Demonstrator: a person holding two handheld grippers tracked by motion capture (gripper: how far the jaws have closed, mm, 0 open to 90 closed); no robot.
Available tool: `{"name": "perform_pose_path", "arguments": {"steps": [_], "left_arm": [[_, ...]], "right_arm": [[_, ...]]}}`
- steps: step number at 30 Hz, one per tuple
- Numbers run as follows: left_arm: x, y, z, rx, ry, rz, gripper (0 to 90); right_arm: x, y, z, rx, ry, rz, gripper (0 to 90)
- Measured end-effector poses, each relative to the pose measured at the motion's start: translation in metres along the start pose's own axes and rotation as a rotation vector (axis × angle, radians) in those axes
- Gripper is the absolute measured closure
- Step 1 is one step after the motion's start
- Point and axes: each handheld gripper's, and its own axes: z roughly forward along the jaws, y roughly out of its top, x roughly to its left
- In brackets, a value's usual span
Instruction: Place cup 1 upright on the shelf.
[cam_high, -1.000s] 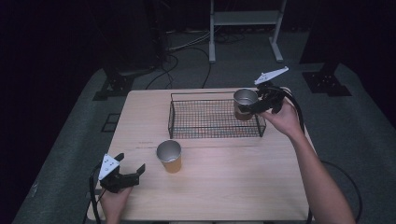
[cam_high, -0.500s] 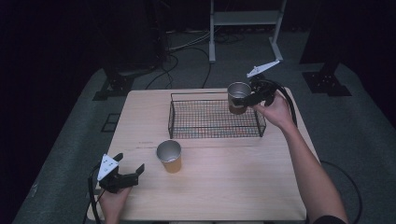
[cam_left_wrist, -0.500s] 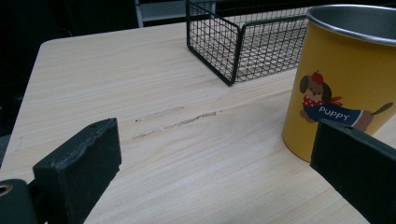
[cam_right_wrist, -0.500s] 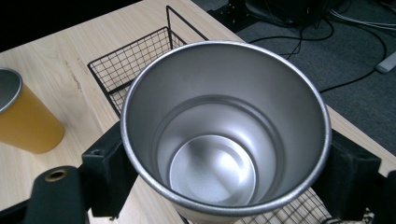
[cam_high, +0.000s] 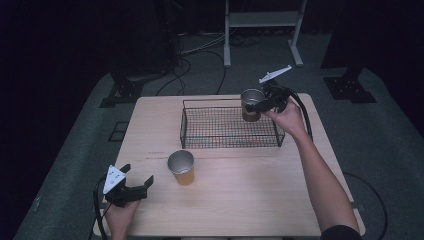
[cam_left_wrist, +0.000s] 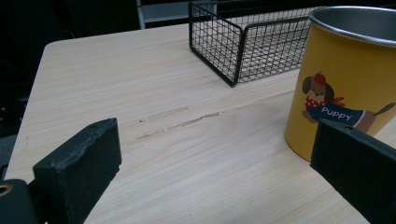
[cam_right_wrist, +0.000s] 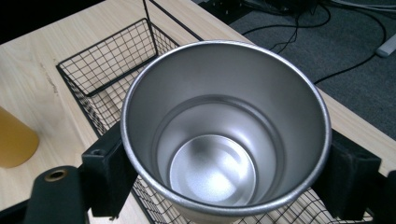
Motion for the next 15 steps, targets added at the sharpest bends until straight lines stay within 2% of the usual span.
{"name": "perform_pose_path", "arguments": {"steps": [15], "left_arm": [[0.002,0.0,-0.003,-0.007,0.007,-0.001,0.9]], "right_arm": [[-0.01,-0.01,0.03,0.045,-0.019,0.053,17.6]]}}
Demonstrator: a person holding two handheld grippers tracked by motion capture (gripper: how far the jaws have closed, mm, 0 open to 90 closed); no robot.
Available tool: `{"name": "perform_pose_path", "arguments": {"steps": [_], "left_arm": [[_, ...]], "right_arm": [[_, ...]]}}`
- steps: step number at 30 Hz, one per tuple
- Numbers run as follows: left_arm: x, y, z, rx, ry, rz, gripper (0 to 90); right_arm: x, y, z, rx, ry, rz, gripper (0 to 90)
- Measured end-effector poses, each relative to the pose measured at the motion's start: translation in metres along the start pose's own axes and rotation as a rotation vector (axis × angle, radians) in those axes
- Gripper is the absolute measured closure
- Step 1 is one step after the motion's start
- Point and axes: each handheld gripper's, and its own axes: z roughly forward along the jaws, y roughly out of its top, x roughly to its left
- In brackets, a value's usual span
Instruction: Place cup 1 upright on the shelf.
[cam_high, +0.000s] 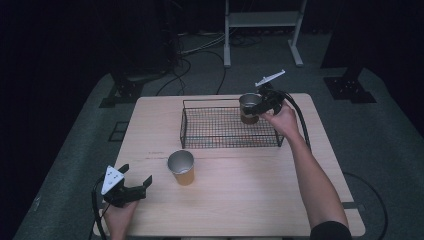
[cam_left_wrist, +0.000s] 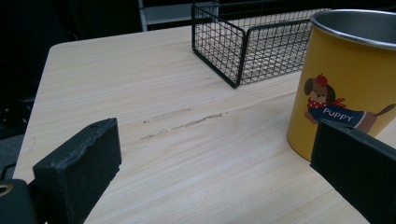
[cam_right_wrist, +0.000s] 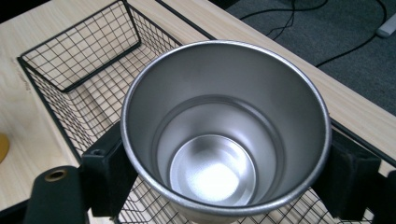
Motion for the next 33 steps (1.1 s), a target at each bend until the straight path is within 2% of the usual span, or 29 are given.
{"name": "perform_pose_path", "arguments": {"steps": [7,11,19,28,33], "left_arm": [[0.001,0.0,-0.001,0.0,0.001,-0.001,0.9],[0.001,0.0,-0.002,-0.001,0.002,-0.001,0.9],[0.0,0.0,-0.001,0.001,0.001,0.001,0.9],[0.001,0.0,-0.002,-0.002,0.002,-0.003,0.9],[0.001,0.0,-0.002,-0.003,0.003,-0.003,0.9]], "right_arm": [[0.002,-0.005,0.016,0.028,-0.002,-0.006,17.6],[0.001,-0.01,0.021,0.031,0.001,0.009,17.6],[-0.001,-0.023,0.036,0.083,-0.012,0.011,17.6],[-0.003,-0.028,0.045,0.121,-0.026,0.02,17.5],[-0.001,-0.029,0.051,0.146,-0.035,0.002,17.5]]}}
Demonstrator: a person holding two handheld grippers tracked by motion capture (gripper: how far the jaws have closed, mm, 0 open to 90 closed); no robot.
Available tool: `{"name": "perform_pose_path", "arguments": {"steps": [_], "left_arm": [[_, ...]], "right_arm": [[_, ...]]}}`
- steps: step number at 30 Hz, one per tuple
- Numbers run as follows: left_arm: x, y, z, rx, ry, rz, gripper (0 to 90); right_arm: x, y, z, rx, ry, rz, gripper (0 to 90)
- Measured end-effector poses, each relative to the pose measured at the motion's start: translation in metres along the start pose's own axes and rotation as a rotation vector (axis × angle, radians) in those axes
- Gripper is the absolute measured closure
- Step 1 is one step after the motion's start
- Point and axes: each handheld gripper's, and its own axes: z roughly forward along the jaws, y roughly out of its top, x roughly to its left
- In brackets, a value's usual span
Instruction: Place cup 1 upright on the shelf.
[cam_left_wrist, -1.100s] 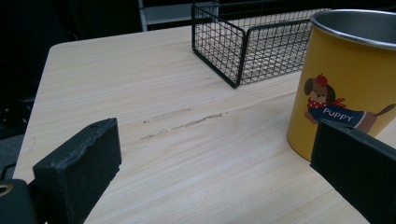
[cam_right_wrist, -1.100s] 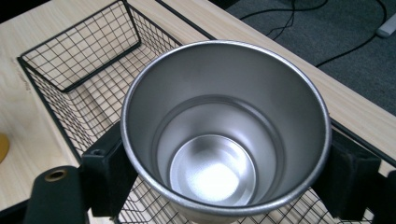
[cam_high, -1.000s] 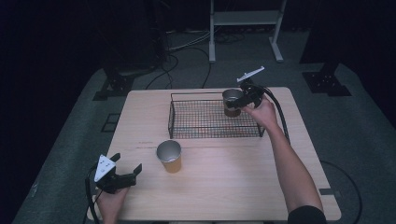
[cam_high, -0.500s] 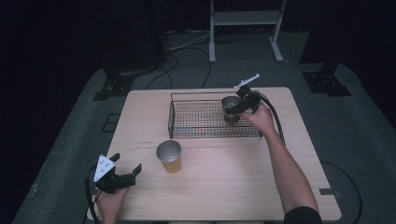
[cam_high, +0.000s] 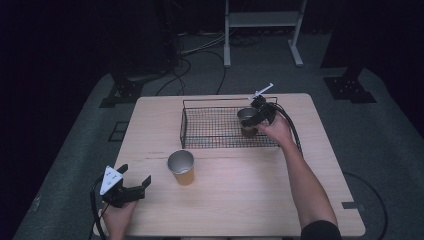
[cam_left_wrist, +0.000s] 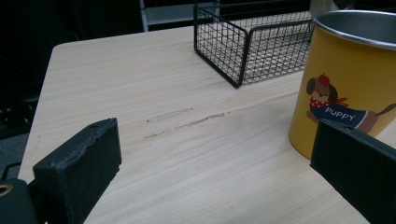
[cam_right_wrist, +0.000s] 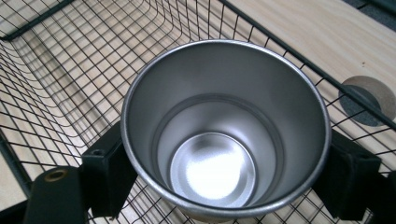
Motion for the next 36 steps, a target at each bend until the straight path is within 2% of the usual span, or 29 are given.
{"name": "perform_pose_path", "arguments": {"steps": [3,7,9,15,26,36], "left_arm": [[0.0,0.0,0.0,0.0,0.0,-0.001,0.9],[-0.001,0.0,0.0,-0.001,0.0,0.004,0.9],[-0.001,0.0,0.0,0.001,0.0,0.004,0.9],[-0.002,0.0,0.0,0.0,0.0,0.003,0.9],[-0.005,0.001,0.002,0.007,-0.004,0.011,0.9],[-0.004,0.001,0.002,0.005,-0.004,0.009,0.9]], "right_arm": [[0.0,-0.001,0.005,0.018,0.018,0.006,17.4],[0.002,-0.001,0.007,0.018,0.012,-0.003,17.4],[0.004,-0.001,0.008,0.028,0.012,-0.021,17.3],[0.005,-0.002,0.006,0.051,0.007,-0.029,16.8],[0.005,-0.011,0.005,0.067,-0.001,-0.023,14.4],[0.007,-0.011,0.006,0.066,0.0,-0.025,12.4]]}}
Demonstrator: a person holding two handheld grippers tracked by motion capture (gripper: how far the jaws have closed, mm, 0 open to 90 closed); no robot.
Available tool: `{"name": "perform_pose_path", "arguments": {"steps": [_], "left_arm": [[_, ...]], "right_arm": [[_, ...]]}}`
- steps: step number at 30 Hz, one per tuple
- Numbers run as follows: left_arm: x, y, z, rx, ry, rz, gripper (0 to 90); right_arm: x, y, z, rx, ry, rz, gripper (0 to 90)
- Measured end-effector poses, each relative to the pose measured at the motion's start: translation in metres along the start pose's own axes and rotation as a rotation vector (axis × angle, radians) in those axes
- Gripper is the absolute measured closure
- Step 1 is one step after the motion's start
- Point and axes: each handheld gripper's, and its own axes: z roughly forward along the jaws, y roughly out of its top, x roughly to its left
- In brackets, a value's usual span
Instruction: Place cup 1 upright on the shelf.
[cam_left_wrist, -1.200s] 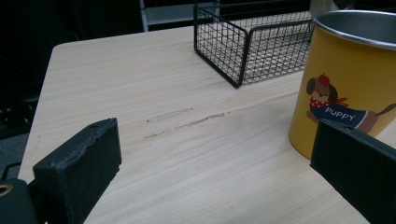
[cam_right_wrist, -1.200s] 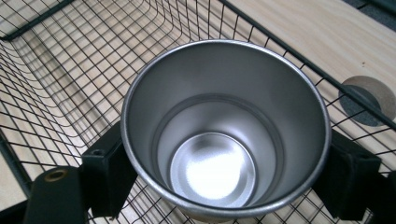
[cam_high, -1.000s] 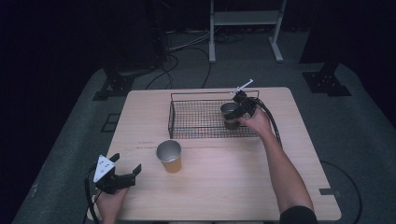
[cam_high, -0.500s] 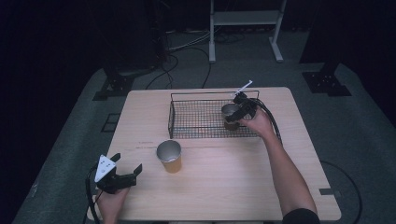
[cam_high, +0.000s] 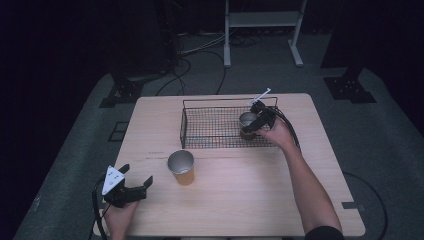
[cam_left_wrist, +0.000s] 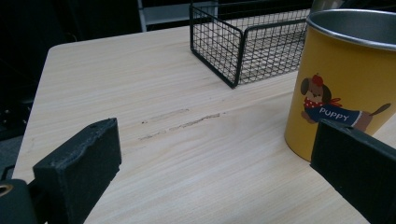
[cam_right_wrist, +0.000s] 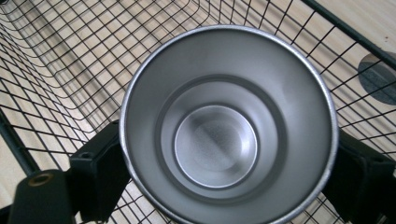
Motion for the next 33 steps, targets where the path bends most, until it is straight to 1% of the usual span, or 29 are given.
{"name": "perform_pose_path", "arguments": {"steps": [14,17,18,21,23,27,28,30,32,33], "left_arm": [[0.0,0.0,0.0,-0.001,0.0,0.002,0.9],[0.0,0.0,-0.001,-0.003,0.001,0.003,0.9],[0.0,0.0,-0.001,-0.004,0.0,0.0,0.9],[0.0,0.0,-0.001,-0.003,0.001,-0.001,0.9],[0.0,0.0,-0.001,-0.004,0.0,0.001,0.9],[0.0,0.0,-0.001,-0.003,0.0,0.0,0.9],[0.0,0.0,-0.001,-0.003,0.0,0.002,0.9],[0.0,0.0,0.0,-0.002,0.0,0.002,0.9],[0.0,0.0,0.0,-0.002,-0.001,0.002,0.9],[0.0,0.0,0.0,-0.002,-0.001,0.003,0.9]], "right_arm": [[0.0,-0.002,-0.003,-0.026,0.016,0.012,9.0],[0.001,-0.002,-0.003,-0.033,0.02,0.018,7.5],[0.001,-0.002,-0.003,-0.041,0.028,0.026,5.8],[0.001,-0.003,-0.003,-0.041,0.031,0.029,3.7],[0.002,-0.003,-0.004,-0.057,0.032,0.024,3.0],[0.001,-0.003,-0.008,-0.083,0.035,0.035,2.7],[0.001,-0.003,-0.009,-0.091,0.036,0.031,2.6],[0.001,-0.003,-0.011,-0.097,0.028,0.03,2.3],[0.001,-0.003,-0.015,-0.114,0.027,0.033,2.4],[0.001,-0.003,-0.02,-0.14,0.025,0.042,2.4]]}}
